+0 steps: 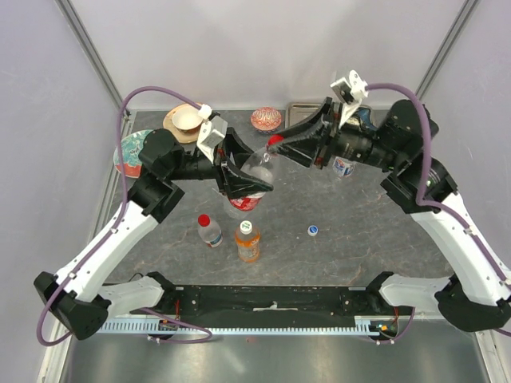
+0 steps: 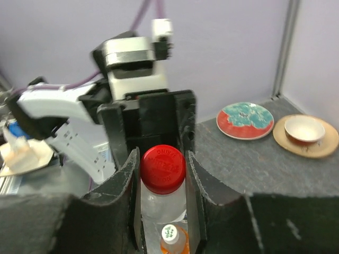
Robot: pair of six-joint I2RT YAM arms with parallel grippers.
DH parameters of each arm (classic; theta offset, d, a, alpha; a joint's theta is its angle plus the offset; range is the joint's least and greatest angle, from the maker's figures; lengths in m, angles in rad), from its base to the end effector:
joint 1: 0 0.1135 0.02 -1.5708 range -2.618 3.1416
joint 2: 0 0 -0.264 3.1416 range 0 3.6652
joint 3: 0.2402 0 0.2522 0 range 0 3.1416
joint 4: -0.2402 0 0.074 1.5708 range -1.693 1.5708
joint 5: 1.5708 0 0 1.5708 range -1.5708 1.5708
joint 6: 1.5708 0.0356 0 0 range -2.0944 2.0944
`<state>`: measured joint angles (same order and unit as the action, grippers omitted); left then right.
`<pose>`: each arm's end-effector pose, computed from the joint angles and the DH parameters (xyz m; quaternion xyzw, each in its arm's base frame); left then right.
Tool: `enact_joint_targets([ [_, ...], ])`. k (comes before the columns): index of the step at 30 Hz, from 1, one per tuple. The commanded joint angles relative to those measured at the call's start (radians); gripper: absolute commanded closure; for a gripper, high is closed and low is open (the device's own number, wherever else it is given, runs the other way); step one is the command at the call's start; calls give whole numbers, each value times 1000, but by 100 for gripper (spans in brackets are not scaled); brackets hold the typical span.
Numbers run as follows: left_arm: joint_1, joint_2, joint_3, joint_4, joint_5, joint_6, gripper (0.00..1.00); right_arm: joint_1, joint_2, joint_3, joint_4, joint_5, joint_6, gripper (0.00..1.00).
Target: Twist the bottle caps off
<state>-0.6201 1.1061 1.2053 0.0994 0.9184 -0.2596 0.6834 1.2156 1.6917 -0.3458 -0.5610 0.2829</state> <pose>0.1734 -0.1586 0.4523 0.4392 0.4972 -0.5494 0.5080 0.1599 0.1547 0.5401 -0.3300 0.5797 0.4972 0.5548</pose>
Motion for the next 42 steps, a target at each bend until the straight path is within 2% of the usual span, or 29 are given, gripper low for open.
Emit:
enact_joint_targets([
  [1,37,35,13,362,365,-384,43,-1,-39,-82,30,-278,-145,100],
  [8,39,81,-10,672,441,-625,42,-1,-74,-115,116,-497,-113,100],
  [9,39,89,-10,713,448,-700,42,-2,-77,-118,148,-513,-91,100],
  [10,39,113,-12,832,454,-749,42,-1,-80,-133,169,-533,-71,100],
  [12,37,142,-9,960,470,-910,42,-1,-93,-162,299,-594,32,100],
  [14,37,185,-1,1118,473,-1004,42,-1,-106,-201,376,-631,67,100],
  [15,37,199,2,1154,470,-1071,42,-1,-116,-210,414,-642,76,100],
  [18,37,227,8,1229,465,-1128,42,-1,-122,-222,442,-678,88,100],
  [22,37,239,4,1223,468,-1116,42,-2,-143,-219,458,-648,88,100],
  [24,39,238,-1,1176,473,-1080,42,-1,-171,-204,465,-582,94,100],
  [27,39,229,-15,1120,474,-1029,42,-2,-217,-170,481,-391,114,100],
  [28,39,227,-22,1106,476,-1017,42,-2,-226,-155,476,-281,110,100],
  [30,39,222,-27,1073,470,-983,42,-1,-257,-136,407,-167,67,100],
  [31,39,221,-30,1060,468,-974,42,-2,-263,-121,371,-48,43,100],
  [34,43,201,-36,992,455,-919,43,-2,-297,-145,205,160,-42,100],
  [35,46,190,-42,949,427,-859,43,-1,-316,-165,126,341,-50,100],
  [37,71,137,-65,801,381,-776,43,-1,-330,-249,46,540,-48,100],
  [38,79,109,-75,743,320,-680,43,-1,-337,-283,-37,725,-36,100],
  [39,94,85,-84,684,285,-622,43,-1,-338,-362,-71,784,-21,100],
  [40,97,28,-93,514,245,-556,43,-2,-337,-410,-97,829,-11,100],
  [41,97,0,-95,428,153,-402,43,-2,-338,-456,-132,855,1,100],
  [42,94,-26,-104,348,104,-339,43,-1,-338,-556,-139,846,39,100],
])
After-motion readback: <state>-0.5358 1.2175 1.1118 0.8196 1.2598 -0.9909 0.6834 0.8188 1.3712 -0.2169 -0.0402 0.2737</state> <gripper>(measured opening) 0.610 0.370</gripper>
